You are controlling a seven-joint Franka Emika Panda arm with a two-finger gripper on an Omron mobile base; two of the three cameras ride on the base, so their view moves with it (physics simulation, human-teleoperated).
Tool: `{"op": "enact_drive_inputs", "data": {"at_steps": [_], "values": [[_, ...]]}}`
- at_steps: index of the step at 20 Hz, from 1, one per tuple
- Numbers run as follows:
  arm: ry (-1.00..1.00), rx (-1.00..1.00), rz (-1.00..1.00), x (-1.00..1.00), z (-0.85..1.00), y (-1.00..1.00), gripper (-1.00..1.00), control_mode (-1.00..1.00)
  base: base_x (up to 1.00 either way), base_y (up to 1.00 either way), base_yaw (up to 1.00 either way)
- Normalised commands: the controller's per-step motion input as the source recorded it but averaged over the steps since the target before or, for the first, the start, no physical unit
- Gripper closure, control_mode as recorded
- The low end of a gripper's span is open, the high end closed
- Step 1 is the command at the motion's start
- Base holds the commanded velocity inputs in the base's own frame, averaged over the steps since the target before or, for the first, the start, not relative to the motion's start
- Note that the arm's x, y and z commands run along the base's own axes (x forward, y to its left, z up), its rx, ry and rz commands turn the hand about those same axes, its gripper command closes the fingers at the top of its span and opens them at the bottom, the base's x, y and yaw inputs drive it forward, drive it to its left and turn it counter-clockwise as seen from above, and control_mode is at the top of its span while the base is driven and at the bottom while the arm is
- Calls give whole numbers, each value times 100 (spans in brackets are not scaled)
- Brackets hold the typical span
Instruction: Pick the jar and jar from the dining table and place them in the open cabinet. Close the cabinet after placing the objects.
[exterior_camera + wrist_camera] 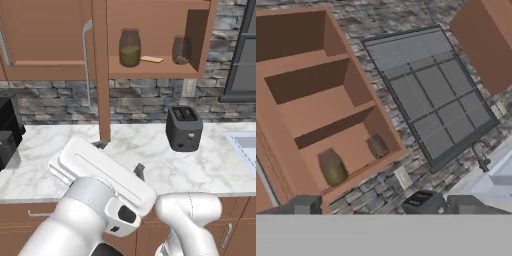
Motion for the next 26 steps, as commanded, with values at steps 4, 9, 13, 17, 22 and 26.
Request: {"op": "enact_drive_inputs", "data": {"at_steps": [4, 9, 13, 17, 22, 26], "values": [[5, -10, 0, 39, 0, 25, -100, -100, 0, 0, 0], [7, -10, 0, 44, 0, 22, -100, -100, 0, 0, 0], [9, -10, 0, 48, 0, 18, -100, -100, 0, 0, 0], [11, -12, 0, 51, 0, 22, -100, -100, 0, 0, 0], [13, -13, 0, 57, -1, 27, -100, -100, 0, 0, 0], [13, -14, -1, 58, -1, 32, -100, -100, 0, 0, 0]]}}
